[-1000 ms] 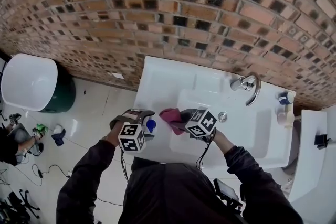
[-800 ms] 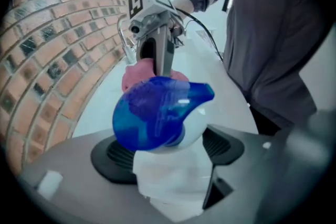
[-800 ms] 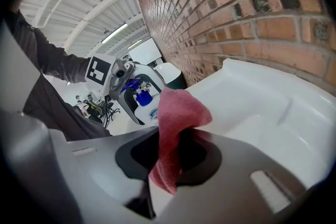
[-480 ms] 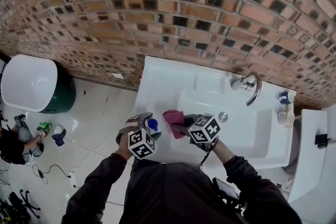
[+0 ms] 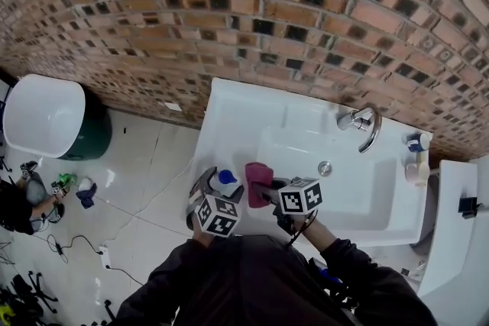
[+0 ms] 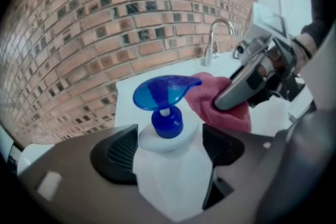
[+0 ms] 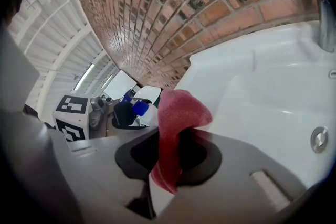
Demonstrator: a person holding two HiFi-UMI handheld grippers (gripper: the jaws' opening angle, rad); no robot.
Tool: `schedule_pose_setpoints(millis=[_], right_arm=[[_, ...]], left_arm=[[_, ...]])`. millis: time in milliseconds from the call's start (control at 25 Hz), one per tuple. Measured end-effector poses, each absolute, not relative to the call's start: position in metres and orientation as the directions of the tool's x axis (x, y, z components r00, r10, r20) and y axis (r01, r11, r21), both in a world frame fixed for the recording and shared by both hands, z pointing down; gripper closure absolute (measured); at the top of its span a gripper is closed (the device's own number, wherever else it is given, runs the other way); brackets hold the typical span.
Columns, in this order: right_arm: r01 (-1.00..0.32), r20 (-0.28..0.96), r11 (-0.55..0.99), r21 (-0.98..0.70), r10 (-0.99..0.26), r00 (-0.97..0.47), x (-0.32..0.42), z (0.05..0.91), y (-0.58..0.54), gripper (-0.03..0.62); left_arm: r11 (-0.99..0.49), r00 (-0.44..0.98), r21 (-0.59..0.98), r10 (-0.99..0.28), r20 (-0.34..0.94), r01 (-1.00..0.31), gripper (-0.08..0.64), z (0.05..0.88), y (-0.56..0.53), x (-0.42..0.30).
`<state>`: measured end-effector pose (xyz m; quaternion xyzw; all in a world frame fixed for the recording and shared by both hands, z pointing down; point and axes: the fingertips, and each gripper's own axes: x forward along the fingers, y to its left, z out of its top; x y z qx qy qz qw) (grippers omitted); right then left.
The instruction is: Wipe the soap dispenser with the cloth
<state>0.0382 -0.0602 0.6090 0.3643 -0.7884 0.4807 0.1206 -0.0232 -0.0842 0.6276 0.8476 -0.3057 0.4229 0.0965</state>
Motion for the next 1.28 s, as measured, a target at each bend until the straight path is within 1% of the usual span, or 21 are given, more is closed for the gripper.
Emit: schedule_pose_setpoints(millis=[80, 160, 240, 320, 440, 560, 680, 800, 960, 1120, 1200, 1280], right_arm=[[-0.705, 0.541, 0.326, -0.63, -0.466, -0.7, 0.039, 0.605, -0.059, 0.525], [-0.713, 0.526, 0.475, -0.516, -0.481, -0.701, 0.036, 0.59, -0.055, 0.525], [-0.664, 0.494, 0.652, -0.366, -0.469, -0.732, 0.025, 0.567, -0.045, 0.525], [-0.588, 0.488, 0.755, -0.289, -0.412, -0.769, 0.006, 0.553, -0.033, 0.525], [-0.526, 0.511, 0.804, -0.277, -0.341, -0.79, -0.022, 0.554, -0.029, 0.525], [-0.506, 0.509, 0.785, -0.358, -0.291, -0.81, -0.042, 0.57, -0.034, 0.525], [-0.523, 0.495, 0.704, -0.48, -0.275, -0.824, -0.052, 0.589, -0.038, 0.525], [-0.539, 0.457, 0.543, -0.644, -0.292, -0.84, -0.057, 0.602, -0.044, 0.525], [-0.542, 0.482, 0.383, -0.748, -0.249, -0.84, -0.066, 0.626, -0.038, 0.525], [-0.499, 0.465, 0.077, -0.863, -0.267, -0.844, -0.057, 0.654, -0.036, 0.525], [-0.474, 0.469, -0.053, -0.879, -0.281, -0.837, -0.051, 0.667, -0.036, 0.525], [-0.454, 0.478, -0.15, -0.878, -0.288, -0.83, -0.045, 0.681, -0.035, 0.525]], left_arm=[[-0.842, 0.504, -0.066, -0.381, 0.775, -0.536, 0.16, 0.621, -0.077, -0.025], [-0.879, 0.534, -0.063, -0.342, 0.773, -0.472, 0.16, 0.615, -0.072, -0.03], [-0.898, 0.541, -0.094, -0.339, 0.77, -0.429, 0.16, 0.61, -0.072, -0.04], [-0.9, 0.546, -0.099, -0.342, 0.765, -0.424, 0.16, 0.605, -0.072, -0.052], [-0.879, 0.54, -0.069, -0.35, 0.766, -0.473, 0.16, 0.6, -0.061, -0.075], [-0.835, 0.518, -0.027, -0.367, 0.773, -0.55, 0.162, 0.602, -0.04, -0.099], [-0.787, 0.505, 0.021, -0.375, 0.777, -0.617, 0.164, 0.606, -0.019, -0.115], [-0.741, 0.489, 0.034, -0.407, 0.771, -0.671, 0.166, 0.604, -0.01, -0.128], [-0.697, 0.467, 0.027, -0.451, 0.761, -0.717, 0.173, 0.599, -0.007, -0.139], [-0.67, 0.45, 0.016, -0.481, 0.753, -0.743, 0.179, 0.593, -0.009, -0.147], [-0.659, 0.444, 0.012, -0.493, 0.748, -0.752, 0.182, 0.59, -0.009, -0.151], [-0.653, 0.44, 0.011, -0.497, 0.748, -0.758, 0.186, 0.589, -0.007, -0.153]])
